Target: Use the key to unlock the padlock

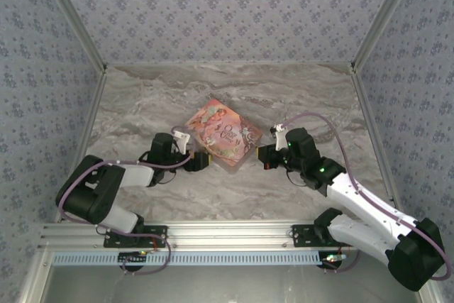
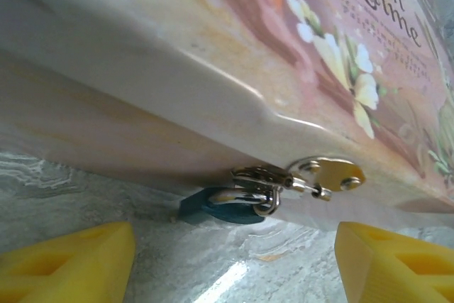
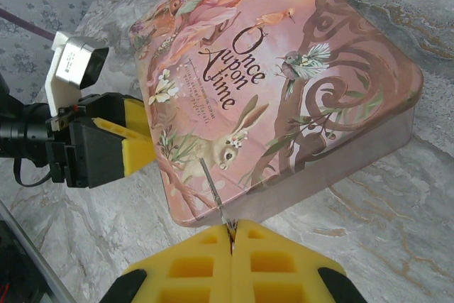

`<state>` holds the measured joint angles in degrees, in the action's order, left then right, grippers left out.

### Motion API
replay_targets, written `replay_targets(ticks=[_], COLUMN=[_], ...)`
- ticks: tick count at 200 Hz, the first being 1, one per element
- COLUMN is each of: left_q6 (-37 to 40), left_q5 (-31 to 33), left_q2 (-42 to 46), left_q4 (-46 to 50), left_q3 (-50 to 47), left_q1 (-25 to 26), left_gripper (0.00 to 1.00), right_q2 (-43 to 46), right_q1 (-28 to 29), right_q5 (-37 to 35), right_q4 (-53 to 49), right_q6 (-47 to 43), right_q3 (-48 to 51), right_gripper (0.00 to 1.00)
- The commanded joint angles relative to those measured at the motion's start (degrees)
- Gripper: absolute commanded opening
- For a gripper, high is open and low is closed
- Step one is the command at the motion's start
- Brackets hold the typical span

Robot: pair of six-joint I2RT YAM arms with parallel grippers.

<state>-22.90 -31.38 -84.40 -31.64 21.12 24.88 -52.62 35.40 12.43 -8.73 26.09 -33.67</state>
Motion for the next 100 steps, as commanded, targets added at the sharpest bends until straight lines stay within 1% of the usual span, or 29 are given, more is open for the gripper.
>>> replay_targets(ticks=[1,38,60,100], left_q6=[6.2,9.5,10.0,10.3], left_q5=[3.7,4.9,4.9,4.4], left_q2=[2.7,2.7,1.5,-0.5], left_q4=[1.1,4.4,4.6,2.7], left_q3=[-0.1,1.8,2.5,3.1], left_q1=[0.9,1.2,1.4,1.9], left_gripper=[0.74,0.73,0.70,0.68], right_q2=[0.6,0.7,0.8,0.9], right_q1=[-0.1,-0.1,-0.2,-0.2], right_q5=[0.1,0.1,0.1,0.0], right_q4=[0.4,0.3,0.3,0.1], right_q6=[-1.0,-1.4,-1.5,-1.8], right_q3=[-0.1,-0.1,-0.2,0.0], right_gripper=[0.00,0.00,0.00,0.00])
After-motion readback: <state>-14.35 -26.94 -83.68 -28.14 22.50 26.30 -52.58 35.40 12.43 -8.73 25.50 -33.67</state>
